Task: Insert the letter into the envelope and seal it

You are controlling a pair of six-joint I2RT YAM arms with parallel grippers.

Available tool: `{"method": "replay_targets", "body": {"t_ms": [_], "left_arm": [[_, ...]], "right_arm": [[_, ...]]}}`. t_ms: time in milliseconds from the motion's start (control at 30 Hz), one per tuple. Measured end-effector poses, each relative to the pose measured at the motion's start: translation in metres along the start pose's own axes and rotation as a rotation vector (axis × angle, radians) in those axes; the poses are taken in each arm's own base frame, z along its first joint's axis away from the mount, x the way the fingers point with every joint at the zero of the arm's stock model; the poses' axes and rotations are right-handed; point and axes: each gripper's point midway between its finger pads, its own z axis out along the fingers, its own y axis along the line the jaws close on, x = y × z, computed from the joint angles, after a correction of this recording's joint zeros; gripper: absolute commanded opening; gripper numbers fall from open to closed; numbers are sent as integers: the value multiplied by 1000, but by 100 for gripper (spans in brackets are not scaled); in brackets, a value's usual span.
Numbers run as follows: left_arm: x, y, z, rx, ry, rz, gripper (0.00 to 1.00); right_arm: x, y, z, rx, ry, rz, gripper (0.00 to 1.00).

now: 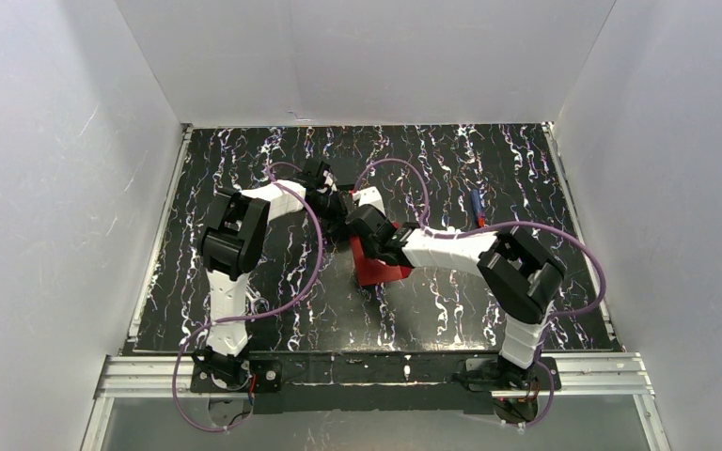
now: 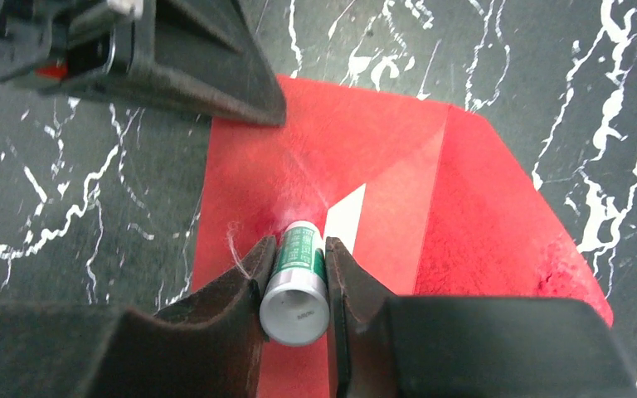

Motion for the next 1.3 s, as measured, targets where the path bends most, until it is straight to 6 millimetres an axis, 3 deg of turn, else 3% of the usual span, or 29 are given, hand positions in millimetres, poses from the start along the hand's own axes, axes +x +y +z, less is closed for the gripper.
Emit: {"method": "replay_targets", "body": {"t_ms": [400,767,967,1300], "left_arm": [[1,-1,1,1,14,-7,0],[2,-1,1,2,26,-10,0],[2,-1,2,4,36,-11,0],[2,-1,2,3,41,-13,0]], "right_arm": [[20,4,-19,-63,74,-12,1],[-5,-2,6,-38,47,-16,1],[-6,-1,7,-51,47,-18,1],[20,-4,-19,-87,106,-8,1]]}}
